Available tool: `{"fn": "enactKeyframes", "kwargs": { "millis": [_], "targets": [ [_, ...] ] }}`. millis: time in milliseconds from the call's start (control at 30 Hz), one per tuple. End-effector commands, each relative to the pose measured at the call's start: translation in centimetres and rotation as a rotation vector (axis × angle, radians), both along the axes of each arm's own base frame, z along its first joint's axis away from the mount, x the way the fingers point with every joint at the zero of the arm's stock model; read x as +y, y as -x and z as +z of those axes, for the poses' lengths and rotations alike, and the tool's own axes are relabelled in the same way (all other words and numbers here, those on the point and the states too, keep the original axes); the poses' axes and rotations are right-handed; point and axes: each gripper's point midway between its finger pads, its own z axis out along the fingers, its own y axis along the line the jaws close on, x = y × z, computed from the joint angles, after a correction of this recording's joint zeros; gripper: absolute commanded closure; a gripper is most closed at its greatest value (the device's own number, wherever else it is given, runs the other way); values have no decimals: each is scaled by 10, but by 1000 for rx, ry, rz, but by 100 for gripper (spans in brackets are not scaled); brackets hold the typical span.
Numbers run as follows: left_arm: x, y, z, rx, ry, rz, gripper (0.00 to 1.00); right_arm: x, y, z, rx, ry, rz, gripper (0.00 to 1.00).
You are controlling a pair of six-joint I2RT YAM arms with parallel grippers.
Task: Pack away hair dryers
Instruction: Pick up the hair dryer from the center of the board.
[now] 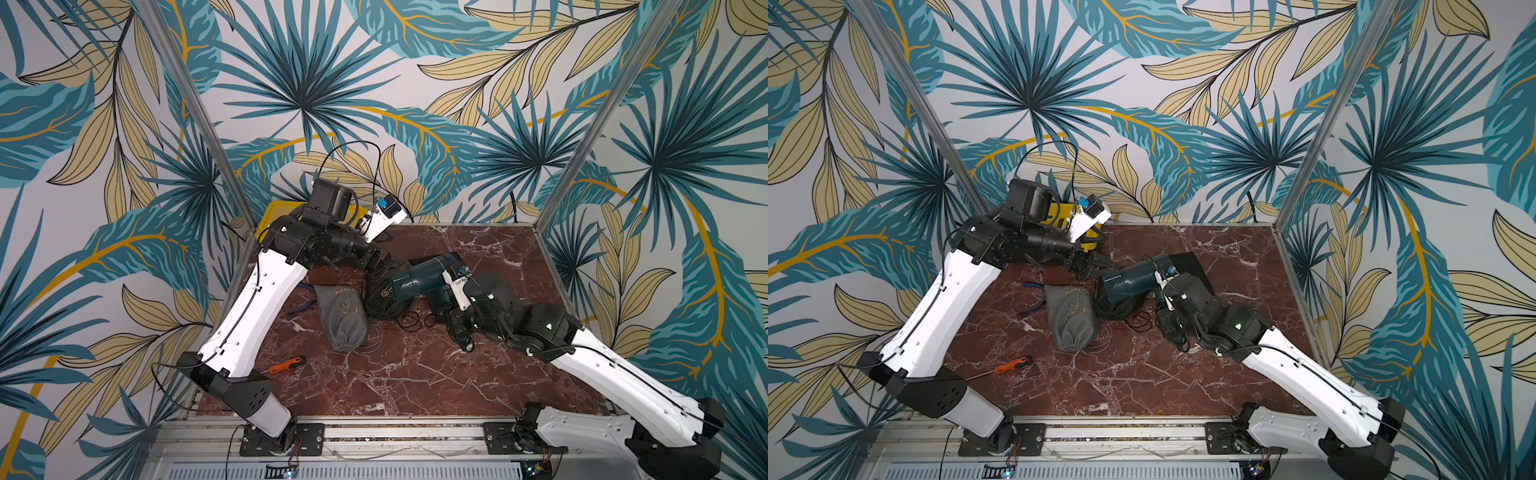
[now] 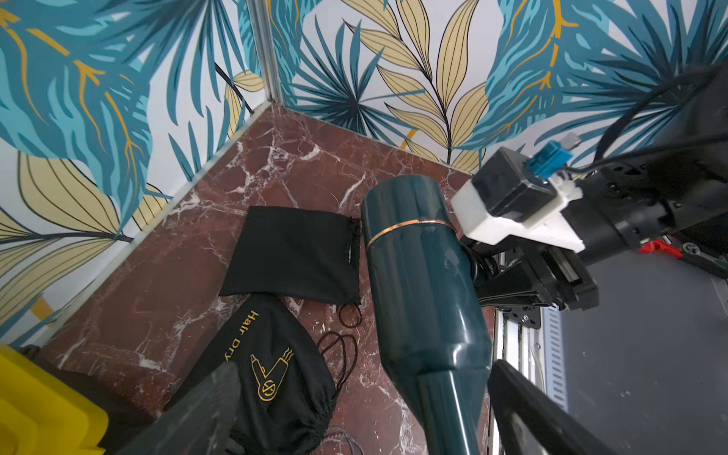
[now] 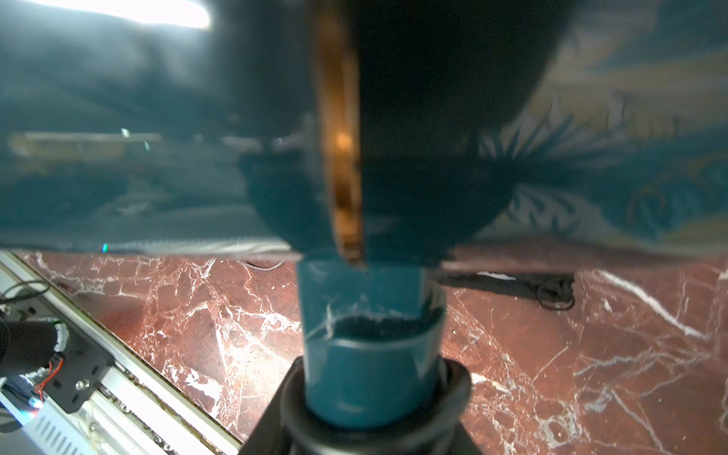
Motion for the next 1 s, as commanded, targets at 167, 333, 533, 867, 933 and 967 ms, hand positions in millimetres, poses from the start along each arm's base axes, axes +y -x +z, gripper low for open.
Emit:
{"fn": "enactKeyframes", "kwargs": {
  "millis": [167,333,533,867,933,967],
  "targets": [
    [8,48,3,61,51,-187,1,-1,-7,23,-115,62,-17,100],
    [9,59,-12,121,42,-224,1,5,-9,29,-134,90,0,100],
    [6,61,-36,131,-12,-246,0,15,-12,36,-156,109,18,100],
    [3,58,-56,96,-86,-263,0,26,-7,43,-185,154,45,100],
    [1,58,-56,87,-93,-267,1,29,-6,46,-198,171,53,100],
    [0,57,-56,88,-94,-268,1,30,-6,49,-213,188,49,100]
  ]
}}
